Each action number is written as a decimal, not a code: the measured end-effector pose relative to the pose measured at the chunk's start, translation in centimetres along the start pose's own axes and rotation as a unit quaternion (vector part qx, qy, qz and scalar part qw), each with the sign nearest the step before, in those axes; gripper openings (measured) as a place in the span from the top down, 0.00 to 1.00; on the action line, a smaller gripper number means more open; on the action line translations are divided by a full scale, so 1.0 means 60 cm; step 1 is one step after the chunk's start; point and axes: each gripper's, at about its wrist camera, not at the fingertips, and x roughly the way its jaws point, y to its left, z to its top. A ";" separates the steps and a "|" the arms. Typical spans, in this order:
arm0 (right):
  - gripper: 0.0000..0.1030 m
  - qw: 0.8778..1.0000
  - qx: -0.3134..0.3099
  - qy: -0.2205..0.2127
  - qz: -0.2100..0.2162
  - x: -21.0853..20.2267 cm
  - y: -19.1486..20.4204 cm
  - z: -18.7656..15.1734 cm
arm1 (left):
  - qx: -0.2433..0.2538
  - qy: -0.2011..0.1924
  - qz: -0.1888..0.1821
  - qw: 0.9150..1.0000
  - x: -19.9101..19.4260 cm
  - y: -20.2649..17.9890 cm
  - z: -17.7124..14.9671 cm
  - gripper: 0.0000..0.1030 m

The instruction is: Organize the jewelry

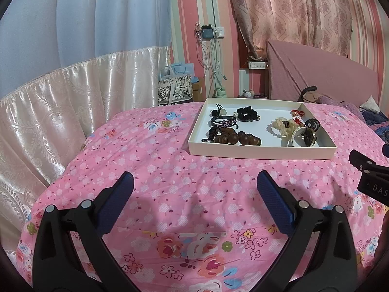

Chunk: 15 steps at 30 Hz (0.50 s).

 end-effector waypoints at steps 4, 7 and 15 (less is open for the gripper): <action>0.02 1.000 0.000 0.000 0.000 0.001 0.000 0.000 | 0.001 0.000 0.000 1.000 0.000 -0.001 0.000 0.03; 0.02 1.000 0.000 0.000 0.000 0.000 0.000 0.000 | 0.001 0.000 0.000 1.000 0.000 0.000 0.001 0.03; 0.02 1.000 0.000 0.000 0.000 0.000 0.001 0.000 | 0.001 0.000 0.001 1.000 0.001 0.000 0.000 0.03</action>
